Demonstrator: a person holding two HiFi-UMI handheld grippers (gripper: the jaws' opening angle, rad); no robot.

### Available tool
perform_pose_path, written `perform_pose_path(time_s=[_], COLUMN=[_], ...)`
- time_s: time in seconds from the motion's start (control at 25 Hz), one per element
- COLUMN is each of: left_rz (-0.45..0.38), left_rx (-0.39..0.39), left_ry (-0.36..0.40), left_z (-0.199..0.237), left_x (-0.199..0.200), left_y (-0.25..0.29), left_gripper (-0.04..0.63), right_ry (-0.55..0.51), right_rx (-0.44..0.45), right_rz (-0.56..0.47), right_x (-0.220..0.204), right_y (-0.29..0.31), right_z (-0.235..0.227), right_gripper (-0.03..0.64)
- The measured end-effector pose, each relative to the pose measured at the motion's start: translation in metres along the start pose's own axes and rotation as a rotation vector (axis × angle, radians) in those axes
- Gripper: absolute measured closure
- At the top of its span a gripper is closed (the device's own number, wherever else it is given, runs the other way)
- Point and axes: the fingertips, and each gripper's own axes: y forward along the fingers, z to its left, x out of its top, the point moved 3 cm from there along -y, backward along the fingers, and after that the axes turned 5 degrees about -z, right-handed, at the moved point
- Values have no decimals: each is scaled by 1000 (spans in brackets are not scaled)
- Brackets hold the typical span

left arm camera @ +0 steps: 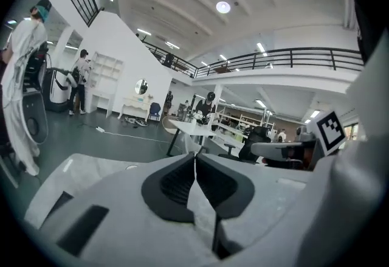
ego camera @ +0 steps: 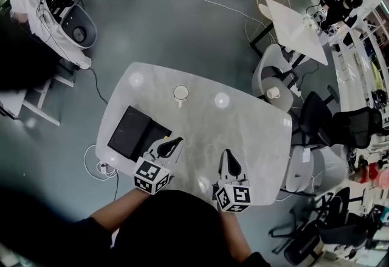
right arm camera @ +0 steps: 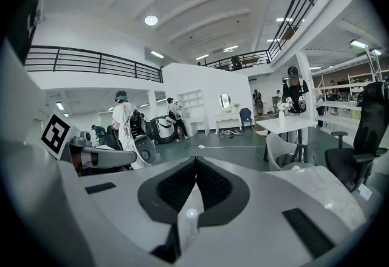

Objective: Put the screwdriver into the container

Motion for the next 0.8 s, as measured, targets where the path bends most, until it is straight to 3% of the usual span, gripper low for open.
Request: perform_pose_path(time_s=[0.2, 0.48, 0.8], left_rz=[-46, -33, -16], left_rx=[42, 67, 82], left_ry=[49, 34, 36], left_z=[9, 16, 21], left_x=[6, 1, -2], left_y=[-7, -7, -11], left_gripper=[574, 574, 575], right_ry=[-16, -44, -49], right_rx=[-17, -67, -45], right_rz=[12, 12, 17], right_x=[-2, -4, -7], right_y=[-2, -3, -2], right_z=[-8, -21, -10], right_gripper=[606, 606, 606])
